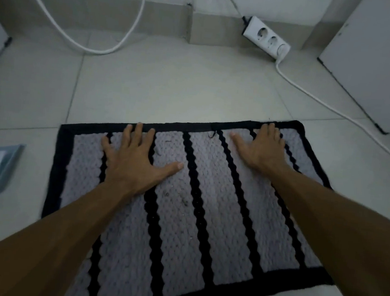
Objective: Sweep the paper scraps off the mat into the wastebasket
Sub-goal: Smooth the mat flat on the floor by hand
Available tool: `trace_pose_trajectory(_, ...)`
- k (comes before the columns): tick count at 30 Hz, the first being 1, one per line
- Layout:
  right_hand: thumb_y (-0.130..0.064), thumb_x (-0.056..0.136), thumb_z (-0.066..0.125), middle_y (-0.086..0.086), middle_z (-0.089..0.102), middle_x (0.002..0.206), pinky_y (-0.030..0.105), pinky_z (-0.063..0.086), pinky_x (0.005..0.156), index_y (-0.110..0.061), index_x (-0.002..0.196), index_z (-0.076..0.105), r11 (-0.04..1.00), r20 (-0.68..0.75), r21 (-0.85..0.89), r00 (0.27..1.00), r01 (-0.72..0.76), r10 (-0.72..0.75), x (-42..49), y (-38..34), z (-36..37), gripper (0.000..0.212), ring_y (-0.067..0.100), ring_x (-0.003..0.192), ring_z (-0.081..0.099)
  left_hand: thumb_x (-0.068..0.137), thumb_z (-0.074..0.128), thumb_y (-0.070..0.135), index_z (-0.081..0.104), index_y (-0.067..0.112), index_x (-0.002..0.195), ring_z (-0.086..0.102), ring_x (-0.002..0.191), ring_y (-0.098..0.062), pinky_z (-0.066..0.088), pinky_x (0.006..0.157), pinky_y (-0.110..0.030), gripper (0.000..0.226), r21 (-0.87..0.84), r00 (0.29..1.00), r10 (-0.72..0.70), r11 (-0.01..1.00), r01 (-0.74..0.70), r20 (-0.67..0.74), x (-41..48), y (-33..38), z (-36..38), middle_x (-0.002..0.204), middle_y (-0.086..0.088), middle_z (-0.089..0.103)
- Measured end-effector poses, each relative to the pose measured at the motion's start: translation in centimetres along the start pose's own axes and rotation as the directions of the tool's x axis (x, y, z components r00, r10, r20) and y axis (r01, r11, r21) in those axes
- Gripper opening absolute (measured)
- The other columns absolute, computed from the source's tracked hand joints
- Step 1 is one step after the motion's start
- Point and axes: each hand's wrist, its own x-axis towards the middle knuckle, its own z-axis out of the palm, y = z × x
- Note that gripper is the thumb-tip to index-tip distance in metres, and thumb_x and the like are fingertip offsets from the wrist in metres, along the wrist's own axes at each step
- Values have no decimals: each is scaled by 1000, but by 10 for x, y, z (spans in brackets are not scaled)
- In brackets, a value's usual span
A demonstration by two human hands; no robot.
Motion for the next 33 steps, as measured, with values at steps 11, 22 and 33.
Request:
trace_pose_trajectory(11, -92, 71, 33, 17, -10, 164, 47, 2, 124, 1, 153, -9, 988, 229, -157, 973, 3, 33, 26, 18, -36, 132, 32, 153, -7, 47, 19, 102, 3, 34, 149, -12, 146, -14, -9, 111, -64, 124, 8, 999, 39, 999, -39, 38, 3, -2, -5, 160, 6, -7)
trace_pose_trajectory(22, -90, 74, 28, 20, -5, 164, 47, 4, 125, 3, 154, -3, 976, 228, -193, 972, 105, -59, 29, 30, -36, 126, 33, 153, -4, 47, 18, 102, 0, 34, 149, -16, 145, -14, -14, 109, -66, 123, 3, 997, 52, 999, -53, 56, 5, -4, -4, 160, 5, -10)
trace_pose_trajectory(33, -71, 90, 40, 17, 13, 163, 43, 18, 122, 0, 153, 18, 970, 38, -64, 972, 233, -231, -1, 28, -26, 97, 30, 151, 16, 46, 16, 102, -5, 32, 149, -18, 145, -17, -14, 108, -67, 126, 34, 986, 43, 998, -49, 160, 6, -3, -13, 159, 2, -15)
